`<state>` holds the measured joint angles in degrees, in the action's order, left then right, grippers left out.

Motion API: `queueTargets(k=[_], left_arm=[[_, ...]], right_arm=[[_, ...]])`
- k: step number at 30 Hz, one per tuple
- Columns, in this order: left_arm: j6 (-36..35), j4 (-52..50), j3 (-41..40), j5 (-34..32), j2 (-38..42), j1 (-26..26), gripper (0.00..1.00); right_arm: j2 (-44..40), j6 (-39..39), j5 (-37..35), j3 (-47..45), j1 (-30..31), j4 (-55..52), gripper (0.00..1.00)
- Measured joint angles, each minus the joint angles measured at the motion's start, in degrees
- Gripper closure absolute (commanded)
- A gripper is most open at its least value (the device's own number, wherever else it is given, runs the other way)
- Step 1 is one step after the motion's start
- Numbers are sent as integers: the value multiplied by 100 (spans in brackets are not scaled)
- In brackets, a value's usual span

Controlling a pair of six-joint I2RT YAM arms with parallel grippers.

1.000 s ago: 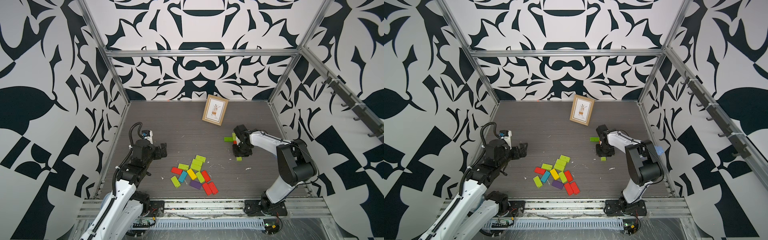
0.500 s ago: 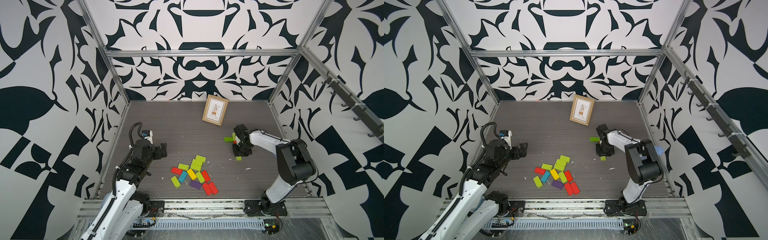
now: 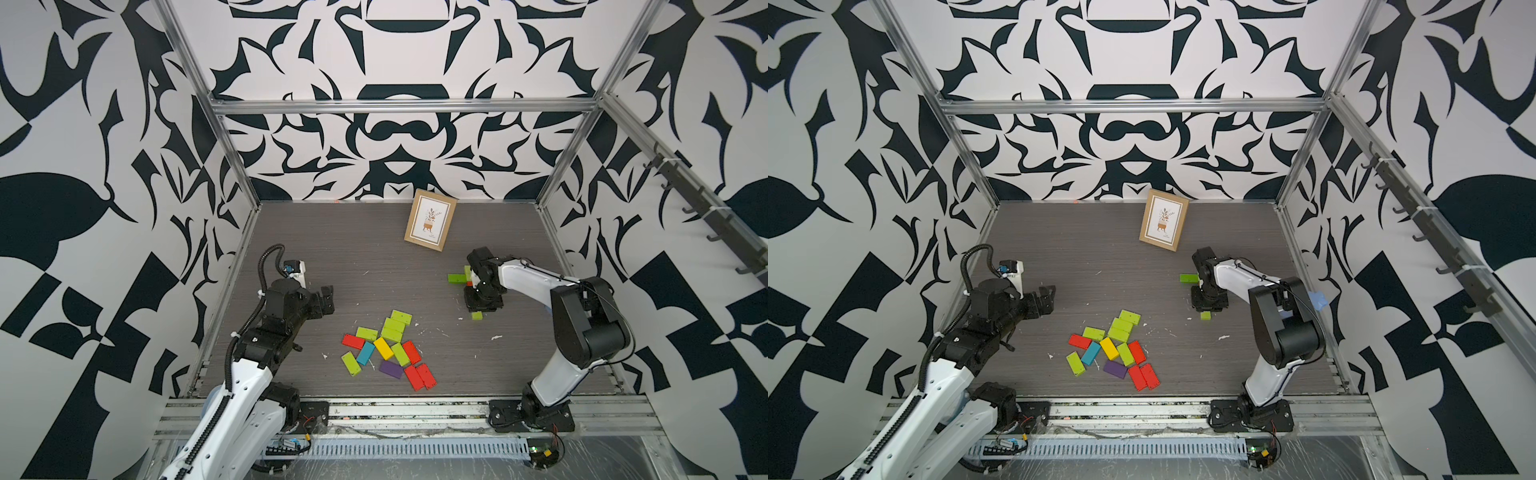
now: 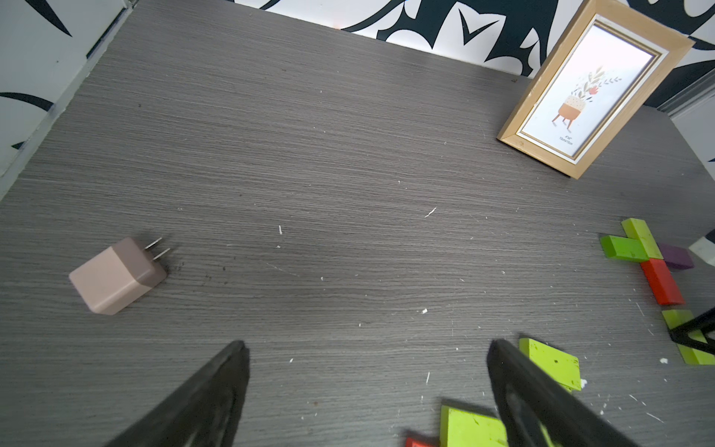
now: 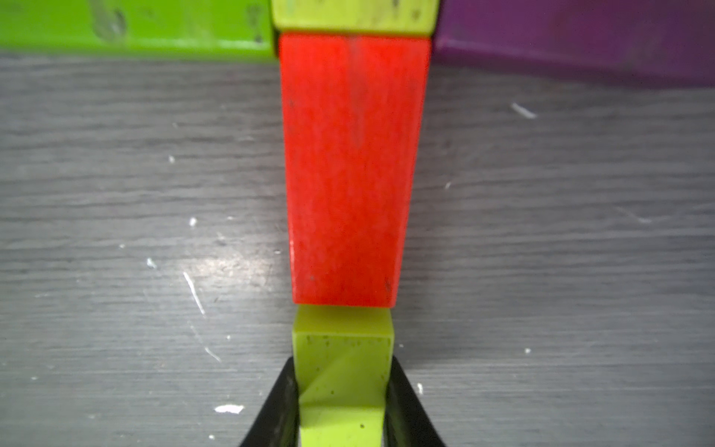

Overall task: Assemble the letter t with building blocks
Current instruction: Assemble the building block at the center of the board.

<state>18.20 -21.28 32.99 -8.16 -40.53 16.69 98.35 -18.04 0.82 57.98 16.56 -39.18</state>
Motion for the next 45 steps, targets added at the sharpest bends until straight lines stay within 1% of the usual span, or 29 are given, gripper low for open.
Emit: queueTargets(k=[14, 45], left_arm=[[2, 0, 0, 0, -2, 0, 0], [0, 0, 0, 0, -20, 0, 0]], right_arm=[[35, -26, 0, 15, -11, -2, 64], [50, -107, -52, 26, -35, 90, 65]])
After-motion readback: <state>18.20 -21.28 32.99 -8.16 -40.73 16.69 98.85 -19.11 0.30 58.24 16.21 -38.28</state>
